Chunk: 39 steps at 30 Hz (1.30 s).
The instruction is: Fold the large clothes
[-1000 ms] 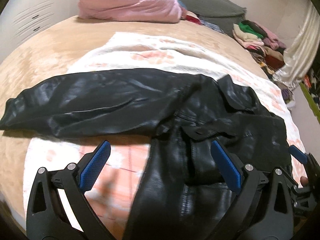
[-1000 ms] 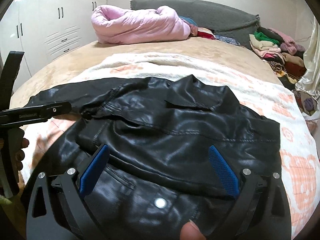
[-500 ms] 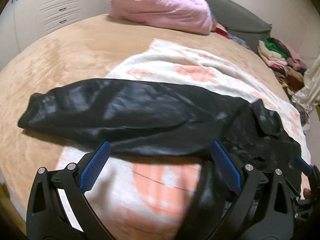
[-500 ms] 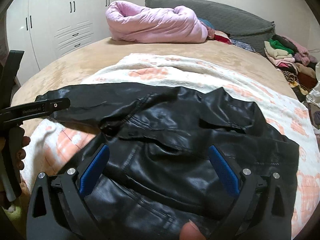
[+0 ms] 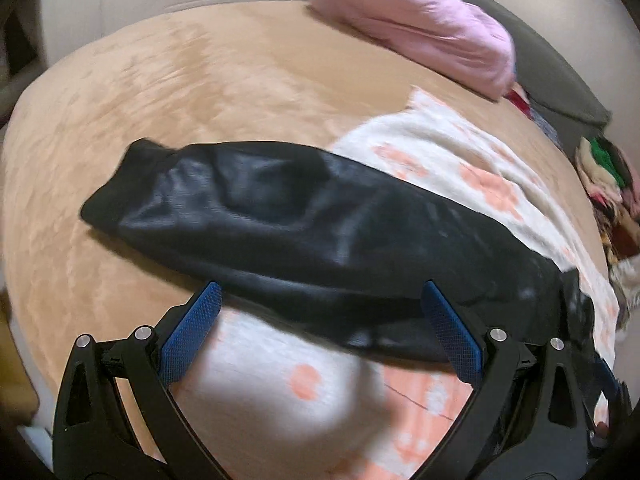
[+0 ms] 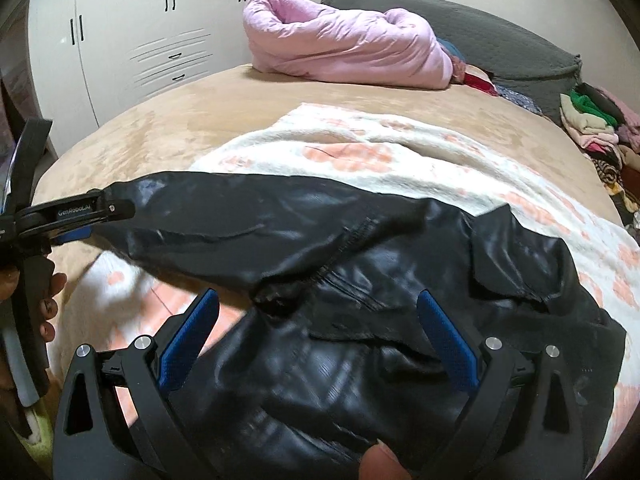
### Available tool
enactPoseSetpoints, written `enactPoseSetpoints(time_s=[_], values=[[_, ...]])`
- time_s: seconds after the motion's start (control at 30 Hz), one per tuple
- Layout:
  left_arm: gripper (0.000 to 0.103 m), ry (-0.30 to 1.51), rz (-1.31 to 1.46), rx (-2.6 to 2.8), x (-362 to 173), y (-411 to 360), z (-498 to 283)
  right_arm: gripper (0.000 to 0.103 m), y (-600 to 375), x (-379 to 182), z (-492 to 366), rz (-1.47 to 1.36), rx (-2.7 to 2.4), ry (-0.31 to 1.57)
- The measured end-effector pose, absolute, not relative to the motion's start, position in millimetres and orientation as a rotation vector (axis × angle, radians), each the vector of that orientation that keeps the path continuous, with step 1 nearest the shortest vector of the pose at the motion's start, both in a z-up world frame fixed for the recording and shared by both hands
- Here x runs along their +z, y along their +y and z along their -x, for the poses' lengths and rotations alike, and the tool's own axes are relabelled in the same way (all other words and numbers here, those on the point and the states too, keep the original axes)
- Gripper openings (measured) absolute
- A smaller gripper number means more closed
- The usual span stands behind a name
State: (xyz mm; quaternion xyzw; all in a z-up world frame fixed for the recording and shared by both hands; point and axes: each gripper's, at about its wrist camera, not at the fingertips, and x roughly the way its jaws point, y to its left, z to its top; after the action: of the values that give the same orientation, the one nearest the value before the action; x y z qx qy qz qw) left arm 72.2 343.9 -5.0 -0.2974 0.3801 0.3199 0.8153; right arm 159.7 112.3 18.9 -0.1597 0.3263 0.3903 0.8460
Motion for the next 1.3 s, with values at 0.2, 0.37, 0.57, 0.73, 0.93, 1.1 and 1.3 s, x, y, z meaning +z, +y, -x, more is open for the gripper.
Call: enactPoseSetpoints(time_s=[0.2,0.37,0.57,0.73,0.93,1.1,1.3], values=[[0.094,0.798,0.753,0.738,-17.2,375.7,-54.4,0.099,130.0,23.7,-161.1,0.314,0.847,0.699],[0.094,0.783,0.836,0.796,-31.3,400.6,-47.2,0.099,130.5,24.5,-159.2,0.309,0.853,0.701],[0.048,0.702,0.930,0.834,-38.3,420.0,-44.3,0.098,111.6,26.9,-159.3,0.294,0.830,0.690],[0.009,0.582,0.904,0.755,-17.0,410.1,-43.9,0.099,88.1,28.0,-158.2,0.293,0.794,0.664],[0.001,0.398,0.799,0.595,45.6,374.4,-43.1,0.098,53.6,25.6,-161.5,0.234,0.756,0.666],[0.000,0.314,0.680,0.498,89.5,333.1,-50.5,0.099,20.6,26.1,-162.7,0.186,0.711,0.661],[0.000,0.281,0.579,0.349,120.6,281.4,-69.1,0.098,-26.7,26.2,-164.9,0.122,0.630,0.647]])
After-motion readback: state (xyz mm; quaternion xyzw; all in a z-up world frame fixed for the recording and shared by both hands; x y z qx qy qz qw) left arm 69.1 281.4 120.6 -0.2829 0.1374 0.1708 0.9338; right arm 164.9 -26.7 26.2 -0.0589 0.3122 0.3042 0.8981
